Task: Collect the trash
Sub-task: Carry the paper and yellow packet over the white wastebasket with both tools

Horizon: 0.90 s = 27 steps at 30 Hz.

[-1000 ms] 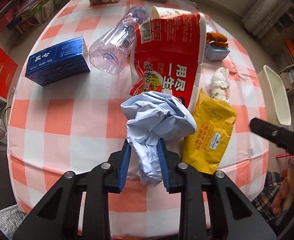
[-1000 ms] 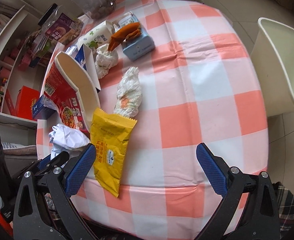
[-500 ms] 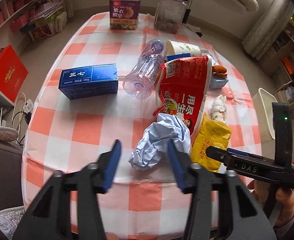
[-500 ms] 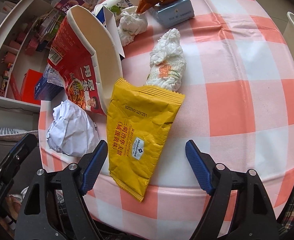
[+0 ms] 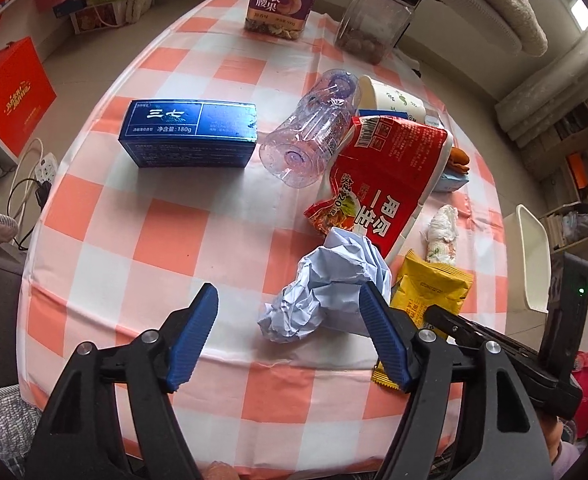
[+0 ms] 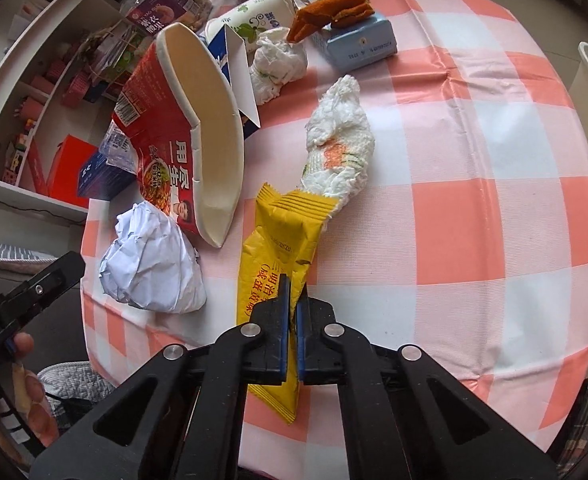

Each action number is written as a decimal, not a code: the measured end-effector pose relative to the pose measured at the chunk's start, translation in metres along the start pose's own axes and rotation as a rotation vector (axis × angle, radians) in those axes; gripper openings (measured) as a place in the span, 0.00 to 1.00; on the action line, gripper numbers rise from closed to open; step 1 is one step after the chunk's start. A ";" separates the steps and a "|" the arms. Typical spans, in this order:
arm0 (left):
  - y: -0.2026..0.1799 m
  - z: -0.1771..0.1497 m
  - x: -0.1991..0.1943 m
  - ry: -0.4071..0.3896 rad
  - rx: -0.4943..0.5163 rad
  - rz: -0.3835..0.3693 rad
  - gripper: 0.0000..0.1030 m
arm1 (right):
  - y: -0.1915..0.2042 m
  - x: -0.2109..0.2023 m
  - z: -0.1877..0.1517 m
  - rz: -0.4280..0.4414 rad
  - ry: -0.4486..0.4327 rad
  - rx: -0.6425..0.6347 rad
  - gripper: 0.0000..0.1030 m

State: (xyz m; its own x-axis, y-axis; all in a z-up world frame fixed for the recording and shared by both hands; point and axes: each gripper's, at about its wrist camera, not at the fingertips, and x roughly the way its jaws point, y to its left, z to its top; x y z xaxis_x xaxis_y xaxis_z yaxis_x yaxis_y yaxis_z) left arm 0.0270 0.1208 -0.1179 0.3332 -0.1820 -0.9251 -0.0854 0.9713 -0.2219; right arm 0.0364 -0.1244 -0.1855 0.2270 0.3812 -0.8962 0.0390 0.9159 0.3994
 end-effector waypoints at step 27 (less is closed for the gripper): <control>-0.045 -0.001 0.027 0.026 0.089 -0.028 0.41 | -0.015 -0.074 0.016 0.010 -0.241 -0.019 0.01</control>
State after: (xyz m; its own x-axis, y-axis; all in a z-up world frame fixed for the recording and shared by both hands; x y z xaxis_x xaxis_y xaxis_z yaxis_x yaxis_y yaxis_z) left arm 0.0388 0.0723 -0.1332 0.3101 -0.2125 -0.9266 0.0077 0.9752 -0.2211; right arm 0.0346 -0.1681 -0.1223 0.4532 0.3514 -0.8192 0.0176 0.9153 0.4023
